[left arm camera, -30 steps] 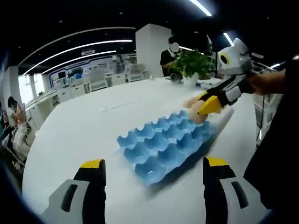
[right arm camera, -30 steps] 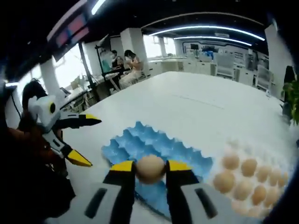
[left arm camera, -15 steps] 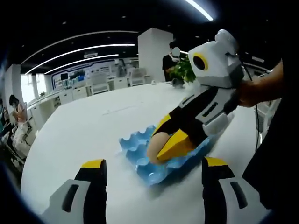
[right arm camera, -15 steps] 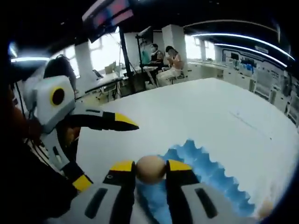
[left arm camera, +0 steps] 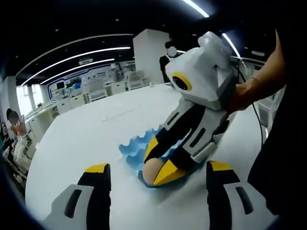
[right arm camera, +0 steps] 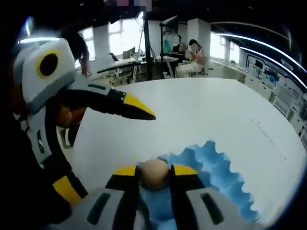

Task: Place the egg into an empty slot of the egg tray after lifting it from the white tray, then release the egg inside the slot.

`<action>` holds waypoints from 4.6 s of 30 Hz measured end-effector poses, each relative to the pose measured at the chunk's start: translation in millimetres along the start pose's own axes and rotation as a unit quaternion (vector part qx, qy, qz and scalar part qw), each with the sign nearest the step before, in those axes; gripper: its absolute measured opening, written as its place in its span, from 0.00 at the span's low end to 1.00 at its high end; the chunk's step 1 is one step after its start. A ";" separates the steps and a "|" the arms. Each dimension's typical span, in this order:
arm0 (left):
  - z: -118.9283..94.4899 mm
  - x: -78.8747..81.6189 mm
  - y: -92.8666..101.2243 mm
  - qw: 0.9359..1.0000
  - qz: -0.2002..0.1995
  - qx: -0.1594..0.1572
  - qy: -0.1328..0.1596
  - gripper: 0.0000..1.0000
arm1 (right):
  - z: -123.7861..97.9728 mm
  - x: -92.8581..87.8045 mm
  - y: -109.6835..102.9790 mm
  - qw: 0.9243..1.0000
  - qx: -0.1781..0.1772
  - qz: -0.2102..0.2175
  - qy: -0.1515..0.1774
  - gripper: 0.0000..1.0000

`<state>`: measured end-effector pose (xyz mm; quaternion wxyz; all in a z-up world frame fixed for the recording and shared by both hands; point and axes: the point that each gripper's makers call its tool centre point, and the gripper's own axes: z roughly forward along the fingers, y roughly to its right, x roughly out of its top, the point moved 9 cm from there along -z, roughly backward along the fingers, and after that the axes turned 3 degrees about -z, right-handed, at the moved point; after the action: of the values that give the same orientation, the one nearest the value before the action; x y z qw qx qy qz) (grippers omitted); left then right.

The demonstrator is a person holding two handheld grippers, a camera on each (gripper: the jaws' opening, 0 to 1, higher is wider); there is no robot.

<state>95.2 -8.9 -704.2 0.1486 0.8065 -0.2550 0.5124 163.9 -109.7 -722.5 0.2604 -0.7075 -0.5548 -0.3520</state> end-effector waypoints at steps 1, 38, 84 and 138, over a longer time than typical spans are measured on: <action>-0.1 -0.2 -0.1 1.000 0.001 0.000 -0.001 0.82 | 0.4 -0.3 0.3 1.000 0.000 0.000 0.000 0.25; -2.0 1.2 0.2 1.000 -0.014 0.010 0.007 0.79 | -10.7 1.0 3.1 0.999 -0.010 0.017 0.044 0.29; -0.1 18.4 2.9 1.000 -0.025 -0.007 0.012 0.74 | -203.0 -174.1 49.9 0.859 -0.407 0.305 0.059 0.25; 0.1 7.0 3.3 1.000 -0.008 -0.014 0.000 0.74 | -77.2 -27.4 11.8 0.968 -0.147 0.160 0.129 0.23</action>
<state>95.8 -13.5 -698.0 0.1641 0.8064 -0.2557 0.5074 155.4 -187.7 -696.2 0.2756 -0.7666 -0.3380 -0.4714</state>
